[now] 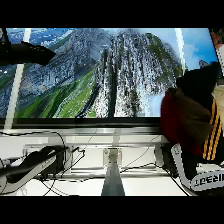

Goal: Fold the clothes and pants, and hang the long-sleeved shirts on hangers.

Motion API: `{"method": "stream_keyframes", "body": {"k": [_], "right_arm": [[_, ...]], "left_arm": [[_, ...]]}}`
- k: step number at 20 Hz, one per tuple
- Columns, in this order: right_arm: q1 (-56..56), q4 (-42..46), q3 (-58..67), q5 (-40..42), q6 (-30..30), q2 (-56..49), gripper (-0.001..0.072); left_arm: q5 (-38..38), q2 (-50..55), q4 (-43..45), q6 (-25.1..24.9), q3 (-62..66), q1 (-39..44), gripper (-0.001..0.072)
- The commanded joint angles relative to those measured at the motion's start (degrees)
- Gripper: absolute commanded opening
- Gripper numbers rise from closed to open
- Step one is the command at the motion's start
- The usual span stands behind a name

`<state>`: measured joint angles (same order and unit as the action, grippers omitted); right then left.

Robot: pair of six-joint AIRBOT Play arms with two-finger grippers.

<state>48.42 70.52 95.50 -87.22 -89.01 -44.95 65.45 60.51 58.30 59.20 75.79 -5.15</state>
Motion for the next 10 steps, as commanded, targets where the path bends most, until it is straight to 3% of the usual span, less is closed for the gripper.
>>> {"method": "stream_keyframes", "body": {"k": [1,5,10], "right_arm": [[-4.35,-4.9,0.02,0.22,3.19,-0.96,0.0009],[-18.86,-3.76,0.02,-0.44,10.14,-2.73,0.0009],[-35.15,-1.66,0.02,1.46,10.51,-6.19,0.0009]], "left_arm": [[-0.02,-0.04,0.0,0.0,0.04,-0.07,0.0465],[-0.02,-0.04,0.0,0.0,0.04,-0.07,0.0465],[-0.02,-0.04,0.0,0.0,0.04,-0.07,0.0465]]}}
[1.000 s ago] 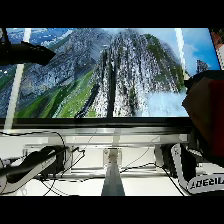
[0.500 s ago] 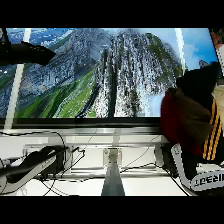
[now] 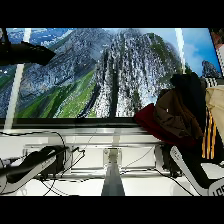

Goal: Fold the clothes and pants, and hang the long-sleeved shirts on hangers.

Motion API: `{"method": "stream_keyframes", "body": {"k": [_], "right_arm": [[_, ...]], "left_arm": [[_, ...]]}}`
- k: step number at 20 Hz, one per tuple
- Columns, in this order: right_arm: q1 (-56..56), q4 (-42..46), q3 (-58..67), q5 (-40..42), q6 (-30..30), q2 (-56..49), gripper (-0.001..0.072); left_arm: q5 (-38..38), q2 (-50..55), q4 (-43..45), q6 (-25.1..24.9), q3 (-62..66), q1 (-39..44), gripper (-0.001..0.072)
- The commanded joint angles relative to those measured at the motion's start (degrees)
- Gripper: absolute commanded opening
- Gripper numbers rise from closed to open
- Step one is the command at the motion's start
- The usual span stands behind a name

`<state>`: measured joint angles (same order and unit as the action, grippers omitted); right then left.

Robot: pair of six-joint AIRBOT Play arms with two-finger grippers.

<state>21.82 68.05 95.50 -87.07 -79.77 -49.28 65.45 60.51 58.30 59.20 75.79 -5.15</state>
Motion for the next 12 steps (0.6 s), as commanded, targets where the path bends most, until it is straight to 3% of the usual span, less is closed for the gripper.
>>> {"method": "stream_keyframes", "body": {"k": [1,5,12], "right_arm": [[-10.88,0.83,0.02,1.95,1.27,-2.78,0.0009],[-16.26,0.83,0.02,2.86,1.27,-7.15,0.001],[-16.39,0.81,0.02,2.95,1.27,-9.42,0.001]], "left_arm": [[-0.02,-0.04,0.0,0.0,0.04,-0.07,0.0465],[-0.02,-0.04,0.0,0.0,0.04,-0.07,0.0465],[-0.02,-0.04,0.0,0.0,0.04,-0.07,0.0465]]}}
